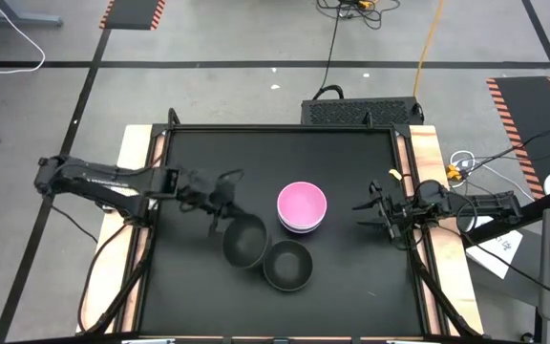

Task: Nest bowls inside each other
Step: Stack the left black bowl on top of the pink bowl

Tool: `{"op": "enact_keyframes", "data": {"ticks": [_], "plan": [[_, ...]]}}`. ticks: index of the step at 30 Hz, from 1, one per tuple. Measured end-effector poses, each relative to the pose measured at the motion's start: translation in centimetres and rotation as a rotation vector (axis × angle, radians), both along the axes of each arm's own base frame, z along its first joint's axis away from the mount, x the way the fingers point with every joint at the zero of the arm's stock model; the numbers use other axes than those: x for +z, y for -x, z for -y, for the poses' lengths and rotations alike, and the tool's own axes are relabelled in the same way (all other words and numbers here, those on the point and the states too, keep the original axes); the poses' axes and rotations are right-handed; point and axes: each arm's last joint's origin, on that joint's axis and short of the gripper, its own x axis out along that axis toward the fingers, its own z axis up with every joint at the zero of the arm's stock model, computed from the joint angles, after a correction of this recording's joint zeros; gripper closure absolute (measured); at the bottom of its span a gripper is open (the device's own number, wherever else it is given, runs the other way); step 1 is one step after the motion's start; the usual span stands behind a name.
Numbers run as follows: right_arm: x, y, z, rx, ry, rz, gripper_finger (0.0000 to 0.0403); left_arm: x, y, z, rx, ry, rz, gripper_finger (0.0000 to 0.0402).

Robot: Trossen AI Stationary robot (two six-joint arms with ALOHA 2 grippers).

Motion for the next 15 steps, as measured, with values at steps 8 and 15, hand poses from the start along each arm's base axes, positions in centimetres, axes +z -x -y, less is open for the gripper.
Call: {"op": "enact_keyframes", "data": {"ticks": [8, 15], "plan": [[0.0, 0.0, 0.0, 0.000, 0.000, 0.000, 0.0204, 5.3, -4.2, -5.1, 0.057, -0.067, 0.004, 0.0399], [0.0, 0.0, 0.0, 0.000, 0.004, 0.000, 0.0204, 8.0, -8.9, -8.3, 0.045, -0.074, -0.103, 0.0400]]}}
